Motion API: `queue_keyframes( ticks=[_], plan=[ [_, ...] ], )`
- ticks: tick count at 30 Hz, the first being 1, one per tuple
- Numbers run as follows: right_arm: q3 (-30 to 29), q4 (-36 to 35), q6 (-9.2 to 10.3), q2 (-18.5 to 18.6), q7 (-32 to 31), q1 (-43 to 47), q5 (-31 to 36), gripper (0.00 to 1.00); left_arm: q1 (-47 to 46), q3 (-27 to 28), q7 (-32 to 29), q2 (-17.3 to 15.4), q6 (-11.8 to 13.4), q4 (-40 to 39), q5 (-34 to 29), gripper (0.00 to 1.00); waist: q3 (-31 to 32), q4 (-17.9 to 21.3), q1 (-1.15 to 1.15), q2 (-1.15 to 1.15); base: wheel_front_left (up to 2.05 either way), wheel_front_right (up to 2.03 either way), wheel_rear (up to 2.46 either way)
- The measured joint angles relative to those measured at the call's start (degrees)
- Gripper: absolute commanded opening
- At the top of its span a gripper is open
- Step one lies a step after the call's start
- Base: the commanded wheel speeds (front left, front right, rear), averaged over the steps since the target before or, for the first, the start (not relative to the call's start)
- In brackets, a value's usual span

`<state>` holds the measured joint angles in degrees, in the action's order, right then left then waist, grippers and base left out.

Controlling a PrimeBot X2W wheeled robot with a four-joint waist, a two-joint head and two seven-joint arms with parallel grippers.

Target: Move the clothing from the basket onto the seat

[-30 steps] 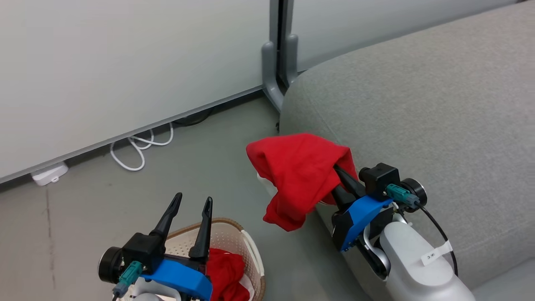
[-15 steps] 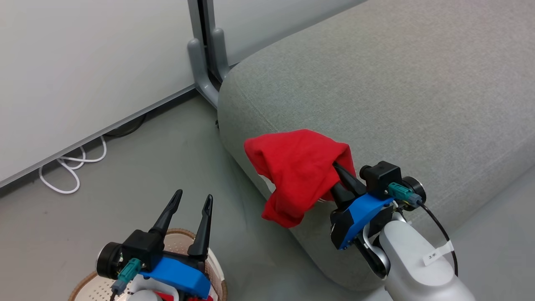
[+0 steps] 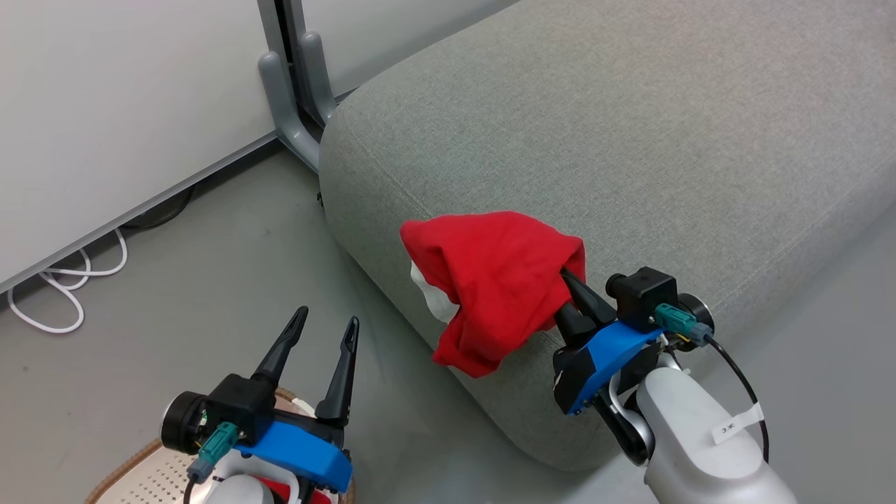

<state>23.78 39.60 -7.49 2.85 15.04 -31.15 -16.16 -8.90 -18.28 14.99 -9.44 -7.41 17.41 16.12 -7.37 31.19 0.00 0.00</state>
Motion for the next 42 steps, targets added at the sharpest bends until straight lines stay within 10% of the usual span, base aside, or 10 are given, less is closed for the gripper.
queue_keyframes(
  ticks=[19, 42],
  plan=[
    [-5.9, 2.0, 0.00, 0.4, 0.0, -10.8, 0.0, 0.00, -2.3, -2.3, 0.0, -2.3, 0.0, -3.4, -1.0, 1.00, -5.4, -2.0, 0.00, 0.00, 0.00, 0.00, 0.00],
    [-25.3, 7.5, 0.00, 16.8, -0.5, -31.7, -10.9, 0.00, -14.5, -6.5, -4.0, -15.1, 0.0, -17.6, -3.7, 1.00, -31.3, -8.9, 0.01, 0.00, 0.00, 0.00, 0.00]
  ],
)
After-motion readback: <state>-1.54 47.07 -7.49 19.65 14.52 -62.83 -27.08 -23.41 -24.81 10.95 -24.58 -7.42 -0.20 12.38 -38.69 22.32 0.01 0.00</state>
